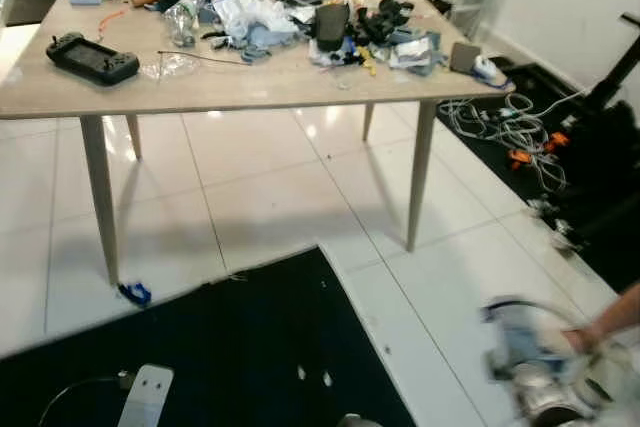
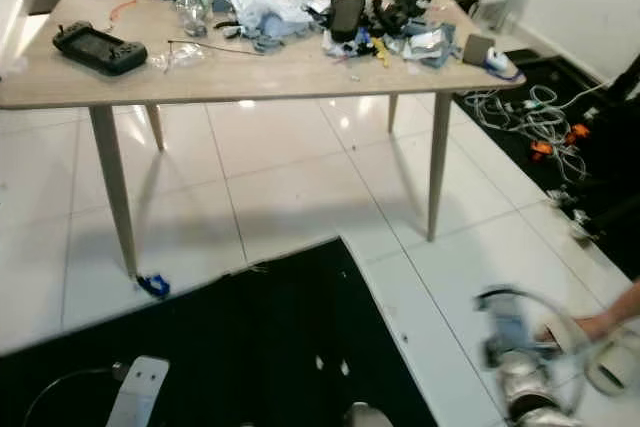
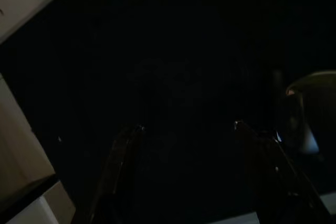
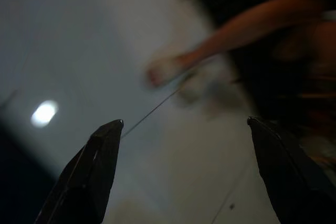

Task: Picking trash to rubbish bin

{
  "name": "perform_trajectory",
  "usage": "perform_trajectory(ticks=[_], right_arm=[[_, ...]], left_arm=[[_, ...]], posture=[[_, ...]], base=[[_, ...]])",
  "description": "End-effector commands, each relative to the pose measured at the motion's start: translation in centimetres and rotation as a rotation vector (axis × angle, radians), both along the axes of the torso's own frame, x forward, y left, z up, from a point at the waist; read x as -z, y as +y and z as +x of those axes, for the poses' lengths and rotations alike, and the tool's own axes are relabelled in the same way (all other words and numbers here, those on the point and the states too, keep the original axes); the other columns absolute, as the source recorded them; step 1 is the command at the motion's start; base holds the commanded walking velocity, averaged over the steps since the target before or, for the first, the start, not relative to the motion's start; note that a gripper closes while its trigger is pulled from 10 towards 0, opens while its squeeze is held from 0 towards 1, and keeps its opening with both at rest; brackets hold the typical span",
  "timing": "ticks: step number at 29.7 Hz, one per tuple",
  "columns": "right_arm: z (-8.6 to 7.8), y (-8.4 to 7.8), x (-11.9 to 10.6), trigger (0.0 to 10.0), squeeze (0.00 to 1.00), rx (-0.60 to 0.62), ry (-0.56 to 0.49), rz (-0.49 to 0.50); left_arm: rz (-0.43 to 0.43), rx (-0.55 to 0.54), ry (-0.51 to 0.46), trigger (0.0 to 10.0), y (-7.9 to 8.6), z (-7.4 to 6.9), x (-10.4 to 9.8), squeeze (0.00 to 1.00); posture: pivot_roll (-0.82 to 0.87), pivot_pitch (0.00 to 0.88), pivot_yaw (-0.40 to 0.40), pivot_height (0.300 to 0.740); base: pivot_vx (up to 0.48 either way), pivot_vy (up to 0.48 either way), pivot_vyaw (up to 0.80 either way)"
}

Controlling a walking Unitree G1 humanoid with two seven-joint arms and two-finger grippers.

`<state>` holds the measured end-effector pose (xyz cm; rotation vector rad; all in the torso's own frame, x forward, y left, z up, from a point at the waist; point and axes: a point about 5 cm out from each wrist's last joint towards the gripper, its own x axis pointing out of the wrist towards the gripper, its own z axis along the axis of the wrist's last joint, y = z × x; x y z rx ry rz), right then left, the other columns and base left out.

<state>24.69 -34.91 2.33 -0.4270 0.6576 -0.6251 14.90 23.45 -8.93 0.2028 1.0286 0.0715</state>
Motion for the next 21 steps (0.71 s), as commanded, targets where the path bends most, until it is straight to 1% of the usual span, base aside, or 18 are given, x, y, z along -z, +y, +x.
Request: perform_trajectory(ticks=[1, 3, 4, 6, 7, 8, 9, 10, 11, 12, 14, 16, 17, 18, 19, 20, 21], right_arm=[[0.3, -1.0, -1.3, 10.0, 0.0, 0.07, -0.056, -0.038], [1.3, -3.1, -4.5, 10.0, 0.0, 0.136, -0.159, -0.115], [1.3, -3.1, -4.5, 10.0, 0.0, 0.136, -0.159, -0.115], [2.3, -4.6, -7.8, 10.0, 0.0, 0.178, -0.275, -0.182], [3.1, -5.0, -9.7, 10.0, 0.0, 0.177, -0.35, -0.208], [3.5, -5.2, -10.8, 10.0, 0.0, 0.172, -0.396, -0.222], [3.5, -5.2, -10.8, 10.0, 0.0, 0.172, -0.396, -0.222], [4.4, -4.9, -12.1, 10.0, 0.0, 0.14, -0.469, -0.197], [4.4, -4.9, -12.1, 10.0, 0.0, 0.14, -0.469, -0.197], [6.0, -3.6, -13.5, 10.0, 0.0, 0.032, -0.592, -0.103], [8.3, -1.0, -15.7, 10.0, 0.0, -0.172, -0.751, 0.006], [8.3, -1.0, -15.7, 10.0, 0.0, -0.172, -0.751, 0.006], [9.4, 1.0, -16.7, 10.0, 0.0, -0.302, -0.811, 0.064], [9.4, 1.0, -16.7, 10.0, 0.0, -0.302, -0.811, 0.064], [10.9, 4.2, -17.8, 10.0, 0.0, -0.475, -0.863, 0.127], [11.2, 4.9, -18.0, 10.0, 0.0, -0.507, -0.873, 0.139], [11.3, 5.2, -18.0, 10.0, 0.0, -0.517, -0.875, 0.151]], left_arm=[[-0.004, -0.002, 0.004, 10.0, -0.2, -0.4, 0.2, 0.0], [0.0, 0.006, 0.001, 10.0, -0.3, -0.4, 0.2, 0.0], [0.0, 0.006, 0.001, 10.0, -0.3, -0.4, 0.2, 0.0], [0.001, 0.018, 0.005, 10.0, -0.3, -0.4, 0.2, 0.0], [-0.003, 0.022, 0.012, 10.0, -0.3, -0.4, 0.2, 0.0], [-0.006, 0.024, 0.016, 10.0, -0.3, -0.5, 0.2, 0.0], [-0.006, 0.024, 0.016, 10.0, -0.3, -0.5, 0.2, 0.0], [-0.008, 0.031, 0.024, 10.0, -0.3, -0.5, 0.3, 0.0], [-0.008, 0.031, 0.024, 10.0, -0.3, -0.5, 0.3, 0.0], [-0.01, 0.042, 0.034, 10.0, -0.3, -0.6, 0.3, 0.0], [-0.012, 0.063, 0.052, 10.0, -0.3, -0.7, 0.4, 0.0], [-0.012, 0.063, 0.052, 10.0, -0.3, -0.7, 0.4, 0.0], [-0.012, 0.084, 0.063, 10.0, -0.3, -0.7, 0.4, 0.0], [-0.012, 0.084, 0.063, 10.0, -0.3, -0.7, 0.4, 0.0], [-0.011, 0.116, 0.08, 10.0, -0.4, -0.8, 0.4, 0.0], [-0.011, 0.123, 0.085, 10.0, -0.4, -0.8, 0.4, 0.0], [-0.011, 0.127, 0.088, 10.0, -0.4, -0.8, 0.4, 0.0]], posture=[[0.0, 0.091, -0.032, 0.74], [0.0, 0.091, -0.032, 0.74], [0.0, 0.091, -0.032, 0.74], [-0.01, 0.1, -0.027, 0.74], [-0.01, 0.102, -0.024, 0.74], [-0.01, 0.102, -0.024, 0.74], [-0.01, 0.102, -0.024, 0.74], [-0.01, 0.102, -0.024, 0.74], [-0.01, 0.102, -0.024, 0.74], [-0.02, 0.104, -0.023, 0.74], [-0.02, 0.105, -0.02, 0.74], [-0.02, 0.105, -0.02, 0.74], [-0.03, 0.105, -0.017, 0.74], [-0.03, 0.105, -0.017, 0.74], [-0.03, 0.105, -0.017, 0.74], [-0.03, 0.105, -0.017, 0.74], [-0.03, 0.105, -0.017, 0.74]], base=[[0.337, 0.0, 0.0], [0.341, 0.0, 0.0], [0.341, 0.0, 0.0], [0.343, 0.0, 0.0], [0.345, 0.0, 0.0], [0.345, 0.0, 0.0], [0.345, 0.0, 0.0], [0.341, 0.0, 0.0], [0.341, 0.0, 0.0], [0.345, 0.0, 0.0], [0.345, 0.0, 0.0], [0.345, 0.0, 0.0], [0.337, 0.0, 0.0], [0.337, 0.0, 0.0], [0.341, 0.0, 0.0], [0.349, 0.0, 0.0], [0.345, 0.0, 0.0]])
